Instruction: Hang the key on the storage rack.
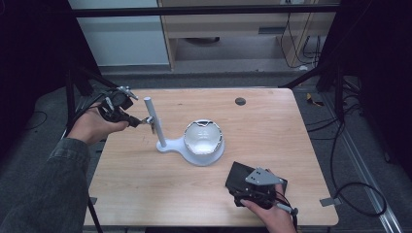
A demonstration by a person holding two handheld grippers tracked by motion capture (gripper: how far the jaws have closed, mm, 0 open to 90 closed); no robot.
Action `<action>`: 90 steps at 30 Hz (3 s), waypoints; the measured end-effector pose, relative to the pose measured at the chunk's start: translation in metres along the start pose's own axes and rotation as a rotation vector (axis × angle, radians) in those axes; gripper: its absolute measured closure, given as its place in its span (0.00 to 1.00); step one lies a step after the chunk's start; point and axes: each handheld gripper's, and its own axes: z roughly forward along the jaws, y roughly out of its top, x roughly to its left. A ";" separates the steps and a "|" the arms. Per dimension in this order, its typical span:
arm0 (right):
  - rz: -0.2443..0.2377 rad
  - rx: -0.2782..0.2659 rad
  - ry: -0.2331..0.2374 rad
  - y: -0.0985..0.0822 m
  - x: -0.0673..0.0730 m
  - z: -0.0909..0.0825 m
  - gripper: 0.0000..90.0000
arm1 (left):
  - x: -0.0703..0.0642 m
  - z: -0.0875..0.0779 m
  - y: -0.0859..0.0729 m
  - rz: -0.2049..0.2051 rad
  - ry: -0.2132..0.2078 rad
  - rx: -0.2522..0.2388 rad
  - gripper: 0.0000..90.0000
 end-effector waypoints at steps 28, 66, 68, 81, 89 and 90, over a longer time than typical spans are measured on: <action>0.039 -0.005 -0.059 -0.005 -0.022 -0.006 0.13 | -0.007 0.015 -0.016 -0.020 0.014 -0.051 0.96; 0.062 -0.027 -0.206 -0.028 -0.066 -0.046 0.32 | -0.169 0.061 -0.064 0.097 -0.103 -0.461 0.24; 0.052 -0.028 -0.213 -0.029 -0.067 -0.048 0.40 | -0.181 0.073 -0.059 0.110 -0.134 -0.452 0.25; 0.070 -0.032 -0.232 -0.037 -0.077 -0.058 0.63 | -0.226 0.150 -0.040 0.155 -0.268 -0.369 0.94; 0.085 -0.036 -0.248 -0.040 -0.079 -0.061 0.53 | -0.234 0.182 -0.028 0.141 -0.268 -0.279 1.00; 0.100 -0.042 -0.255 -0.040 -0.079 -0.062 0.50 | -0.235 0.189 -0.024 0.140 -0.267 -0.280 1.00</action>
